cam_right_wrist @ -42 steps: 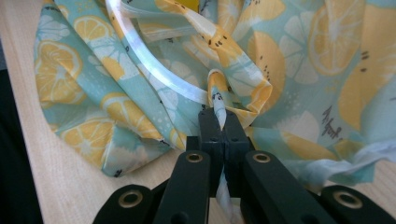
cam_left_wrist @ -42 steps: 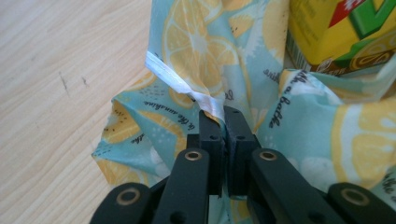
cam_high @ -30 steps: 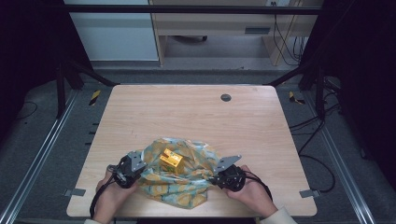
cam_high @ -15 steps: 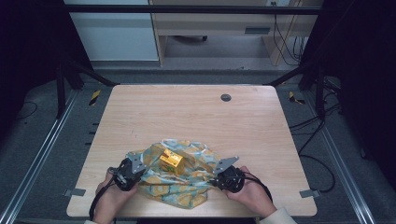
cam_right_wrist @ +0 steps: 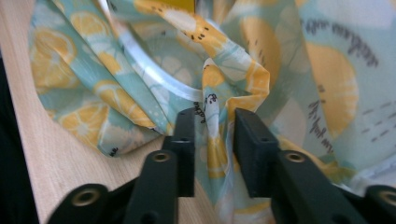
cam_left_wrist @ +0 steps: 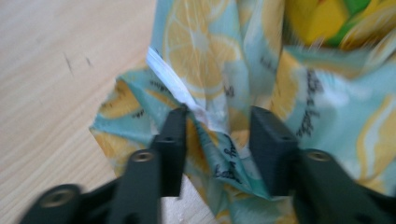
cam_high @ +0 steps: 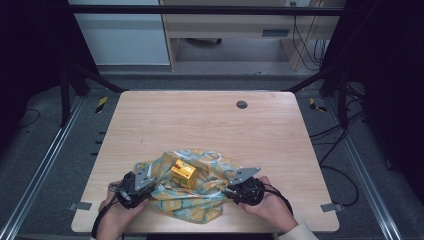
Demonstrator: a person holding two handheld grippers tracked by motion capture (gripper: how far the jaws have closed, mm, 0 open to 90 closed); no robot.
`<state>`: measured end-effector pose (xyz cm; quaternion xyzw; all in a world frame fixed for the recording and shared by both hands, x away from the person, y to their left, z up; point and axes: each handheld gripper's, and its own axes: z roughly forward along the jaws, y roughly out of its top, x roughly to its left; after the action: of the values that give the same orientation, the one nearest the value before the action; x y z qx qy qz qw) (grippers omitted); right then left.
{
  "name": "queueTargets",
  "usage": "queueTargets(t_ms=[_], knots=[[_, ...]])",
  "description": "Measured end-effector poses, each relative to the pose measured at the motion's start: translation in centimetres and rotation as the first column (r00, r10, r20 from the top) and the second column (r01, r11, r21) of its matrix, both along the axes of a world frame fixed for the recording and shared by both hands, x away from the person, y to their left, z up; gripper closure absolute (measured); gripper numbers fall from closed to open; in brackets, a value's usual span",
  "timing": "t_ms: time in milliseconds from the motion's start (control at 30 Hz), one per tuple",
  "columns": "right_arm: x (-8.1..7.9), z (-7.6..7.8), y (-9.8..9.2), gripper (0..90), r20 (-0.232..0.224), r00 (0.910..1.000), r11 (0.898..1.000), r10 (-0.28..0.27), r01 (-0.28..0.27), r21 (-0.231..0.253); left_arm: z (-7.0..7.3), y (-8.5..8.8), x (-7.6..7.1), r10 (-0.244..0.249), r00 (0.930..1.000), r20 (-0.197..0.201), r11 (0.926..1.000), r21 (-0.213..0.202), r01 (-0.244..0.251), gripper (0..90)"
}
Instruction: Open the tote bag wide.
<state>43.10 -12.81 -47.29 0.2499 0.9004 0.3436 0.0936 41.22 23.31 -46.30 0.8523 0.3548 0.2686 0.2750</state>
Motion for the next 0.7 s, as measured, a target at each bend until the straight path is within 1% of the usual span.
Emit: queueTargets(t_ms=[33, 100, 133, 200, 267, 333, 367, 400, 433, 467, 533, 633, 700], knots=[[-0.1, 0.4, -0.1, 64.3, 0.018, 0.9998, 1.0, 0.006, -0.006, 0.01, 0.3, 0.0, -0.2, 0.002, 0.9999, 0.017, 0.9995, -0.031, -0.001, 49.2], [-0.3, 1.4, -0.4, 56.3, 0.059, 0.9982, 1.0, -0.003, 0.001, 0.027, 1.1, -0.1, -0.6, 0.004, 0.9977, 0.067, 0.9968, -0.08, 0.002, 40.9], [-0.4, 2.0, -0.6, 52.7, 0.082, 0.9966, 0.999, -0.006, 0.003, 0.041, 1.4, -0.1, -0.8, 0.007, 0.9957, 0.092, 0.9944, -0.106, 0.003, 38.5], [-0.6, 3.2, -1.1, 44.5, 0.104, 0.9942, 0.997, -0.028, 0.021, 0.068, 2.0, -0.1, -1.0, 0.009, 0.9927, 0.12, 0.9878, -0.155, 0.01, 33.7], [-0.7, 4.0, -1.5, 37.7, 0.12, 0.9919, 0.995, -0.044, 0.032, 0.093, 2.3, 0.0, -1.1, 0.013, 0.991, 0.133, 0.9835, -0.181, 0.011, 31.0], [-0.7, 4.6, -1.8, 31.6, 0.141, 0.9882, 0.993, -0.06, 0.045, 0.106, 2.5, 0.1, -1.2, 0.03, 0.9859, 0.165, 0.9791, -0.203, 0.005, 29.7], [-0.6, 4.8, -2.1, 29.5, 0.152, 0.9862, 0.992, -0.065, 0.048, 0.114, 2.6, 0.2, -1.2, 0.03, 0.9852, 0.169, 0.9758, -0.219, 0.007, 28.0], [-0.5, 5.0, -2.3, 27.0, 0.156, 0.9853, 0.991, -0.071, 0.051, 0.125, 2.6, 0.3, -1.2, 0.028, 0.986, 0.165, 0.9729, -0.231, 0.011, 26.2], [-0.4, 5.1, -2.5, 24.6, 0.159, 0.9841, 0.989, -0.078, 0.056, 0.135, 2.6, 0.4, -1.1, 0.034, 0.986, 0.164, 0.9721, -0.235, 0.006, 25.5], [-0.3, 5.2, -2.8, 22.9, 0.159, 0.9831, 0.988, -0.091, 0.069, 0.14, 2.6, 0.5, -1.0, 0.043, 0.9861, 0.161, 0.9724, -0.233, -0.005, 24.4], [-0.1, 5.4, -3.4, 20.4, 0.162, 0.9795, 0.984, -0.12, 0.095, 0.154, 2.5, 0.8, -0.8, 0.058, 0.9866, 0.152, 0.9704, -0.241, -0.02, 22.6], [0.4, 5.5, -4.5, 17.8, 0.156, 0.9735, 0.975, -0.167, 0.14, 0.173, 2.5, 1.5, -0.5, 0.075, 0.9883, 0.133, 0.9646, -0.261, -0.038, 20.7], [0.7, 5.5, -5.2, 15.9, 0.153, 0.9678, 0.969, -0.2, 0.172, 0.179, 2.4, 2.0, -0.3, 0.095, 0.9869, 0.131, 0.9619, -0.268, -0.057, 20.4]])
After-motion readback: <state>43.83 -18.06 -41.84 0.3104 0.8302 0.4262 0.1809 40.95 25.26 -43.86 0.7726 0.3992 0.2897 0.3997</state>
